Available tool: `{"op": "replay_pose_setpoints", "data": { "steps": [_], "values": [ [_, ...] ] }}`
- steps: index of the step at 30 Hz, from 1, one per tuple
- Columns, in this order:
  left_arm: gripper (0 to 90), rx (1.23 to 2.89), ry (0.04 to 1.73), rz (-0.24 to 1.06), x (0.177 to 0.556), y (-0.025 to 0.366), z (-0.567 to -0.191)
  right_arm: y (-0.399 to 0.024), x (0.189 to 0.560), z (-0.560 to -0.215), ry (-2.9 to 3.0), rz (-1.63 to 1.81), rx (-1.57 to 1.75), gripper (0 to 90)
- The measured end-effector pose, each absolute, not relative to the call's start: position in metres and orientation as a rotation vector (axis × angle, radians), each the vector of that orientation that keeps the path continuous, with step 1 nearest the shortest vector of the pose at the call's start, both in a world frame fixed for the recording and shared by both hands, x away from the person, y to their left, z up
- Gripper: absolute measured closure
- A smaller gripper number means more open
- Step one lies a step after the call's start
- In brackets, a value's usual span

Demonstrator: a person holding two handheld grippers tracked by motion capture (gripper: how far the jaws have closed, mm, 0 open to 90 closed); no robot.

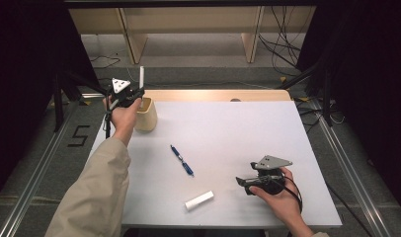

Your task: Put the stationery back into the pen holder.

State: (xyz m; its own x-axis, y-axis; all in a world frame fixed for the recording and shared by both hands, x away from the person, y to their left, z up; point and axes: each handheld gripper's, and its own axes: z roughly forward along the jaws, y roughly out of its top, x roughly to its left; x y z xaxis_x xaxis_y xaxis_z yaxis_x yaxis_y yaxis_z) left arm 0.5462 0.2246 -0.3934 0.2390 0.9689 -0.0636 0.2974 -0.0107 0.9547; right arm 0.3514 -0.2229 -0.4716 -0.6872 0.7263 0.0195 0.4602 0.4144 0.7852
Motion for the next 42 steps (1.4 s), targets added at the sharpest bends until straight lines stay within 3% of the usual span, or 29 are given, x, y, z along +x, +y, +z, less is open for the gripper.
{"op": "replay_pose_setpoints", "data": {
  "steps": [30,42],
  "values": [
    [77.8,1.641,1.303,0.816,0.551,0.219,-0.418,-0.222,0.35,-0.471,2.353,1.157,1.015,23.4],
    [53.3,1.615,1.244,0.77,0.531,0.228,-0.409,-0.221,0.35,-0.471,2.347,1.163,1.019,23.2]
  ]
}}
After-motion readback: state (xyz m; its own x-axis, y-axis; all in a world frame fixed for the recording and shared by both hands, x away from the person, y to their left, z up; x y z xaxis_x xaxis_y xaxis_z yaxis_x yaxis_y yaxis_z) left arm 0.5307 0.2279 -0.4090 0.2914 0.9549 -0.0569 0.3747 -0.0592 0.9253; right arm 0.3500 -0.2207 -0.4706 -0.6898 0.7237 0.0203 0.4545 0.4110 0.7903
